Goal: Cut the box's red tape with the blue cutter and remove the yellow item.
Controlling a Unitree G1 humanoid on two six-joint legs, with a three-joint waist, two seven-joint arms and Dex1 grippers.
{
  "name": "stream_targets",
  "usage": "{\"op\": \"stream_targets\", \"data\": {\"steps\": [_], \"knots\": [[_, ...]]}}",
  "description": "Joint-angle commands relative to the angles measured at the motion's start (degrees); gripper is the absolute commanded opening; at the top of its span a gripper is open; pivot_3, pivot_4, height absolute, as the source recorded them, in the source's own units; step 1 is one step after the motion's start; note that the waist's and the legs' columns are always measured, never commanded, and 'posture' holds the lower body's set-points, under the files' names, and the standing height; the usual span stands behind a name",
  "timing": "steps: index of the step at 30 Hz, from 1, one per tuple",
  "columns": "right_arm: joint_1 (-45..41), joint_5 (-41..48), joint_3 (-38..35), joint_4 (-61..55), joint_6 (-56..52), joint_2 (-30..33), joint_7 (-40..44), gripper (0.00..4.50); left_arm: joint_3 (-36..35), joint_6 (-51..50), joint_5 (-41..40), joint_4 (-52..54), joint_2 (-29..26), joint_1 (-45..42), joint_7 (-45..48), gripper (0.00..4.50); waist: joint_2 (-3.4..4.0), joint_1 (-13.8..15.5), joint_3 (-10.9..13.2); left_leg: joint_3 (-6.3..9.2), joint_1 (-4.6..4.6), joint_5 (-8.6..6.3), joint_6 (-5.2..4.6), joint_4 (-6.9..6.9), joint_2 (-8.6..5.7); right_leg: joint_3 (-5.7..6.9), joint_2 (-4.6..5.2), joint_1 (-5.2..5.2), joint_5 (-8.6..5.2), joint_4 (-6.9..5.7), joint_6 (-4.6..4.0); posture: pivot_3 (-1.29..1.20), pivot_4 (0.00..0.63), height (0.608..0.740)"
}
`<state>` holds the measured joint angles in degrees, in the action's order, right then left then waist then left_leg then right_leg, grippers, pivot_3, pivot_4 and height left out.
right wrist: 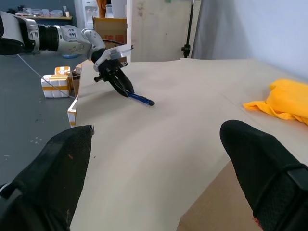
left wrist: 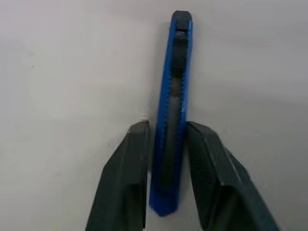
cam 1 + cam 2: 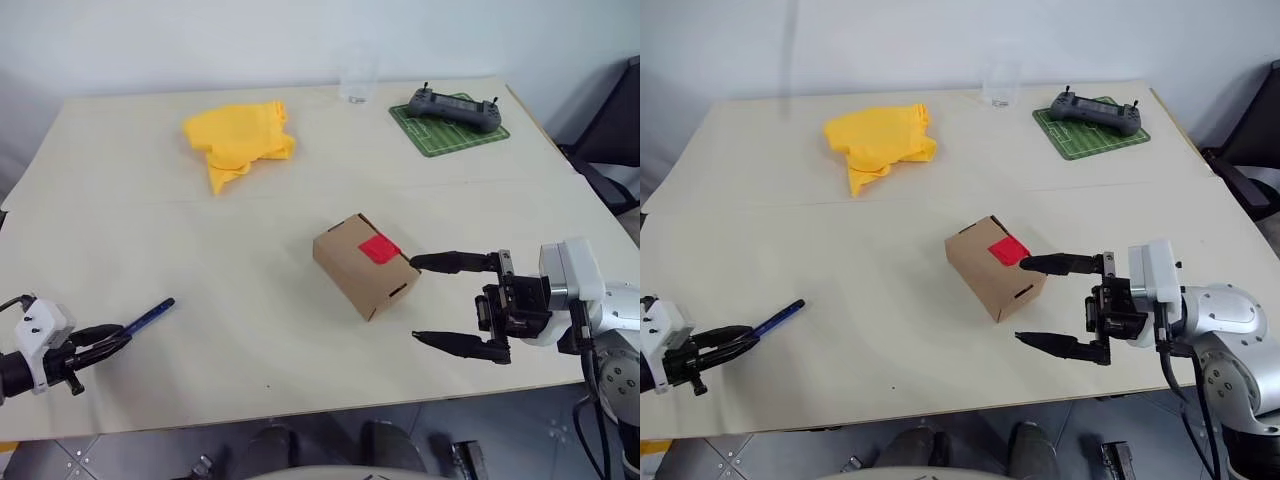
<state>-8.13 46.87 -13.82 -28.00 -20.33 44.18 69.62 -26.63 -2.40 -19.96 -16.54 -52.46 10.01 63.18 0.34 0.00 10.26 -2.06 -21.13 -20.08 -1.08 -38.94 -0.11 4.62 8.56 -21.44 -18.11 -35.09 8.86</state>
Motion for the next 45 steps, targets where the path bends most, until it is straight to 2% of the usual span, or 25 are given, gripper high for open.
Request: {"op": "stream_targets", "data": {"steps": [1, 4, 8, 9, 13, 20, 21, 24, 26, 28, 34, 37, 41, 44, 45], "knots": [[-0.7, 1.4, -0.8, -1.8, 0.3, 0.5, -0.1, 4.5, 3.7, -0.5, 2.9, -1.9, 1.0, 1.2, -0.5, 1.34, 0.15, 0.1, -0.1, 0.0, 0.01, 0.0, 0.0, 0.0, 0.0, 0.0, 0.0, 0.0, 0.0, 0.0, 0.0, 0.0, 0.15, 0.74], [-0.9, 1.3, -0.6, -1.6, 0.3, 0.4, -0.2, 4.5, 4.3, -0.1, 3.1, -1.7, 0.8, 1.3, -0.7, 1.34, 0.26, 0.1, -0.2, 0.0, 0.01, 0.0, -0.01, 0.0, 0.0, -0.01, 0.0, 0.0, 0.0, 0.0, 0.0, 0.0, 0.15, 0.74], [-0.8, 1.0, -0.3, -1.6, 0.4, 0.1, -0.4, 4.5, 4.3, 0.6, 2.9, -0.5, 1.6, 1.3, -1.9, 0.48, 0.32, 0.2, -0.2, -0.01, 0.03, 0.0, -0.01, -0.01, -0.01, -0.04, 0.02, 0.0, 0.0, 0.0, 0.0, 0.0, 0.15, 0.74], [-0.8, 1.1, -0.3, -1.6, 0.3, 0.1, -0.5, 4.5, 4.3, 0.6, 2.5, 0.3, 1.9, 1.0, -2.1, 0.42, 0.34, 0.2, -0.2, -0.01, 0.03, 0.0, -0.01, -0.01, -0.01, -0.04, 0.03, 0.0, 0.0, 0.01, 0.0, 0.0, 0.15, 0.74], [0.2, 1.4, -1.2, -1.6, -0.1, 0.5, -0.6, 4.5, 4.8, 0.6, 1.1, 6.3, 2.0, 0.3, -2.2, 0.42, 0.37, 1.0, -0.2, -0.01, 0.03, 0.0, -0.02, -0.05, -0.01, -0.05, 0.04, -0.01, 0.0, 0.09, 0.0, 0.0, 0.15, 0.74], [6.5, 1.1, -6.1, -1.2, -0.9, 3.7, 0.4, 4.5, 11.8, -8.8, -2.2, 28.7, -2.1, -2.5, 1.4, 0.42, 0.05, 1.4, 0.0, 0.1, -0.16, -0.07, -0.09, -0.07, -0.06, -0.1, 0.04, 0.0, 0.05, 0.11, 0.04, 0.0, 0.15, 0.74], [7.9, 0.9, -7.3, -1.3, -0.8, 4.1, 0.3, 4.5, 14.9, -10.8, -2.5, 32.4, -2.6, -4.4, 2.1, 0.42, 0.03, 1.3, 0.0, 0.08, -0.16, -0.09, -0.08, -0.06, -0.05, -0.1, 0.01, 0.0, 0.05, 0.13, 0.04, 0.0, 0.15, 0.74], [14.4, -0.1, -13.1, -2.2, -2.6, 3.9, -4.3, 4.5, 31.2, -20.5, -0.8, 41.7, 0.7, -16.2, 2.7, 0.42, 0.05, 1.6, 0.0, 0.02, -0.16, -0.1, -0.08, -0.06, -0.05, -0.04, -0.03, 0.02, 0.04, 0.13, 0.04, 0.0, 0.15, 0.74], [19.5, -3.2, -15.5, -2.3, -1.7, 3.8, -4.7, 4.5, 38.8, -23.5, 3.4, 40.2, 6.2, -22.3, -0.8, 0.42, 0.18, 2.1, -0.1, -0.01, -0.17, -0.08, -0.17, -0.09, -0.15, -0.07, -0.02, 0.07, 0.11, 0.12, 0.15, 0.0, 0.15, 0.74], [23.0, -5.6, -16.3, -1.7, -0.5, 3.4, -4.9, 4.5, 44.1, -26.2, 6.8, 39.7, 9.4, -26.5, -2.6, 0.42, -0.02, 1.8, 0.0, -0.11, -0.15, -0.09, -0.23, -0.14, -0.3, -0.11, -0.07, 0.07, 0.12, 0.08, 0.18, 0.0, 0.15, 0.74], [23.7, -11.3, -11.9, 5.6, 9.0, -1.6, -2.9, 4.5, 54.2, -36.9, 9.9, 41.3, 14.5, -35.1, -4.5, 0.42, -0.21, 1.2, 0.1, -0.44, -0.06, 0.01, -0.15, -0.19, -0.17, -0.15, -0.24, 0.04, 0.12, 0.25, 0.18, 0.0, 0.15, 0.74], [24.0, -15.5, -8.3, 9.7, 15.1, -3.7, -0.9, 4.5, 56.5, -44.9, 9.9, 43.7, 16.6, -36.8, -7.6, 0.42, -0.2, 1.4, 0.1, -0.42, -0.06, 0.07, -0.13, -0.19, -0.15, -0.19, -0.24, 0.04, 0.11, 0.24, 0.18, 0.0, 0.15, 0.74], [24.2, -19.3, -4.7, 9.8, 17.8, -2.3, -0.2, 4.5, 57.5, -51.3, 11.0, 46.3, 18.2, -37.5, -12.0, 0.42, -0.19, 1.6, 0.1, -0.3, -0.1, 0.1, -0.17, -0.23, -0.09, -0.26, -0.19, 0.07, 0.11, 0.23, 0.18, 0.0, 0.15, 0.74], [20.8, -22.0, 0.0, 6.9, 15.5, -0.8, -2.3, 3.89, 58.3, -55.4, 10.6, 47.5, 20.1, -37.7, -14.8, 0.42, -0.19, 1.5, 0.1, -0.25, -0.07, 0.11, -0.19, -0.27, -0.07, -0.26, -0.16, 0.16, 0.12, 0.26, 0.18, 0.0, 0.15, 0.74], [20.0, -22.1, 1.1, 6.3, 14.4, -0.6, -2.9, 3.51, 58.6, -56.2, 10.6, 47.9, 20.4, -37.9, -15.3, 0.42, -0.19, 1.5, 0.1, -0.25, -0.07, 0.14, -0.21, -0.3, -0.08, -0.26, -0.15, 0.21, 0.12, 0.34, 0.18, 0.0, 0.15, 0.74]]}}
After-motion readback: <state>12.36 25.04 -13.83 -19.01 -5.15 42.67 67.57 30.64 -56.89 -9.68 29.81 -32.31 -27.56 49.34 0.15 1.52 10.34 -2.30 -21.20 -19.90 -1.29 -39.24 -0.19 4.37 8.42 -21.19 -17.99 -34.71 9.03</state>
